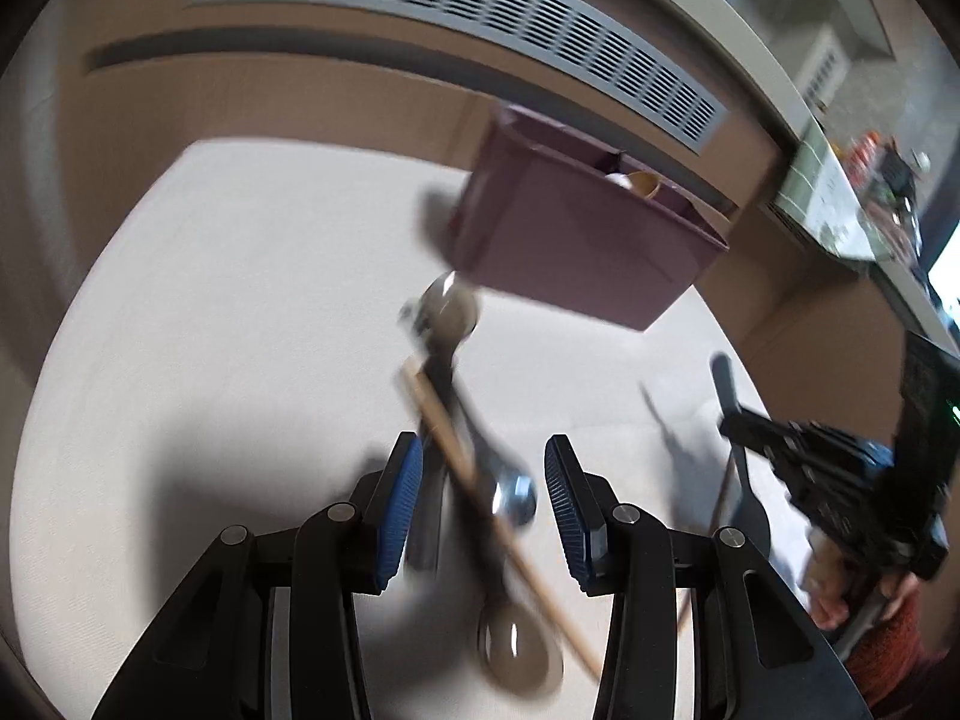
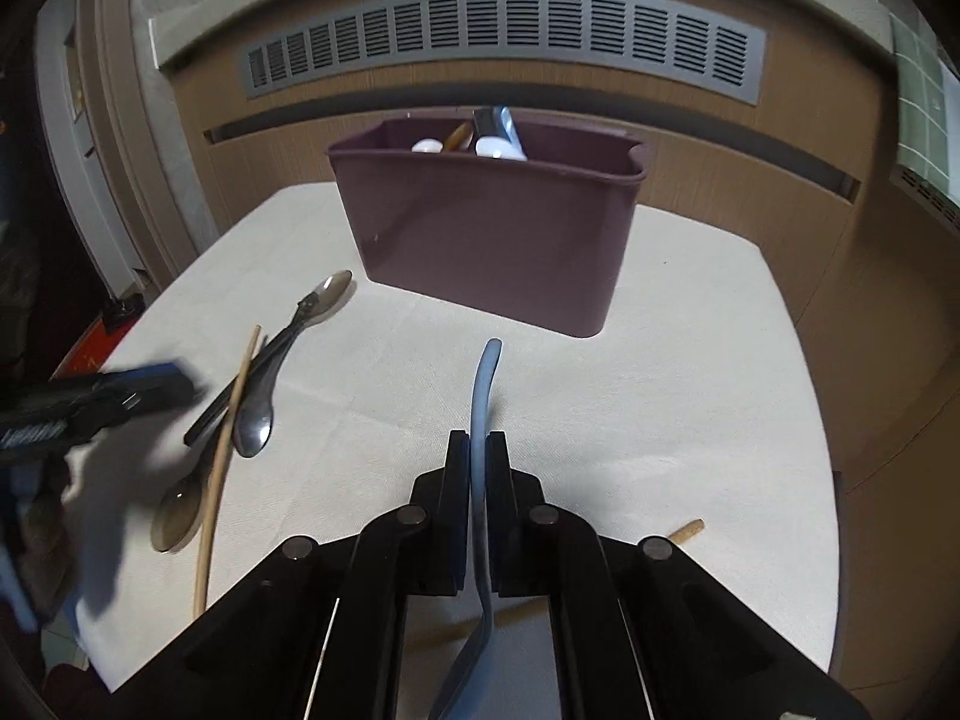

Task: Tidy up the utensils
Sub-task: 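Grasp the dark brown spoon with the left gripper while the right gripper lifts the blue spoon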

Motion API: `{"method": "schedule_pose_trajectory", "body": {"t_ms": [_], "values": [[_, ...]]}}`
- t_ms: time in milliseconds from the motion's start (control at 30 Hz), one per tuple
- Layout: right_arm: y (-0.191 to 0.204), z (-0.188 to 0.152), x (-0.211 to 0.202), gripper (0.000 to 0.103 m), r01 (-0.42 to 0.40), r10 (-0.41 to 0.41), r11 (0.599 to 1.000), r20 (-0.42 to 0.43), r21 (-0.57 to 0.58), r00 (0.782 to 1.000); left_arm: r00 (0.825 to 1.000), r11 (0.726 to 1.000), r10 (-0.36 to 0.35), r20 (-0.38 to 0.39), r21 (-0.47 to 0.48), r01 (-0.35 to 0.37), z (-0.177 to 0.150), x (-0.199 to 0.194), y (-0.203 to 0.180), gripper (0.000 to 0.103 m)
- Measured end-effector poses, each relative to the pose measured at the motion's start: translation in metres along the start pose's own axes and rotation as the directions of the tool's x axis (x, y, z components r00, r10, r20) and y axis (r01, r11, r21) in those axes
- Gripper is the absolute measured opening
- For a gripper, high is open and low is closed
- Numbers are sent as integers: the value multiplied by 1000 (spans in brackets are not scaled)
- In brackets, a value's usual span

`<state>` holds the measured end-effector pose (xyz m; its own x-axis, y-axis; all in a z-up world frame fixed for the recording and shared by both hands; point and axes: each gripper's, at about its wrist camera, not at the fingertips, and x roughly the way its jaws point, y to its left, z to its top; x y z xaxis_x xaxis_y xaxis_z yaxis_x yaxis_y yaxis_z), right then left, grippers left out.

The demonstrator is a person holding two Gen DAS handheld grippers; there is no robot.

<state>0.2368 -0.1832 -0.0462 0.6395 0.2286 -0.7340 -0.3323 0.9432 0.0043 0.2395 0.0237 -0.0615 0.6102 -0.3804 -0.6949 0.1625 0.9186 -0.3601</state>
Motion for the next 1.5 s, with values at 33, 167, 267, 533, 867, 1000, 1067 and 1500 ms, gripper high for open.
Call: {"method": "schedule_pose_trajectory", "body": {"t_ms": [33, 167, 267, 533, 867, 1000, 1067, 1500], "values": [[-1, 2, -1, 4, 0, 0, 1000, 0, -3, 1000, 1000, 1000, 2, -12, 27, -1, 10, 9, -2, 44], [-5, -6, -10, 4, 12, -12, 1000, 14, -6, 1000, 995, 996, 70, -77, 64, -65, 46, 49, 0, 44], [-6, -9, -8, 4, 16, -16, 1000, 20, 2, 1000, 985, 994, 81, -154, 78, -70, 61, 76, 1, 44], [-5, -13, -6, 4, 25, -25, 1000, 36, 5, 999, 974, 977, 157, -163, 173, -129, 65, 95, -27, 44], [-11, -16, -6, 4, 38, -39, 998, 36, 41, 999, 971, 947, 200, -127, 281, -158, 59, 101, -40, 44], [-12, -17, -5, 4, 44, -46, 998, 31, 48, 998, 978, 942, 166, -130, 315, -118, 60, 99, -31, 44], [-13, -17, -5, 4, 48, -50, 997, 33, 53, 998, 980, 938, 159, -120, 329, -111, 58, 97, -30, 44], [-22, -23, -4, 5, 40, -44, 995, 42, 95, 998, 992, 976, 99, 81, 184, -113, 34, 30, -27, 34]]}}
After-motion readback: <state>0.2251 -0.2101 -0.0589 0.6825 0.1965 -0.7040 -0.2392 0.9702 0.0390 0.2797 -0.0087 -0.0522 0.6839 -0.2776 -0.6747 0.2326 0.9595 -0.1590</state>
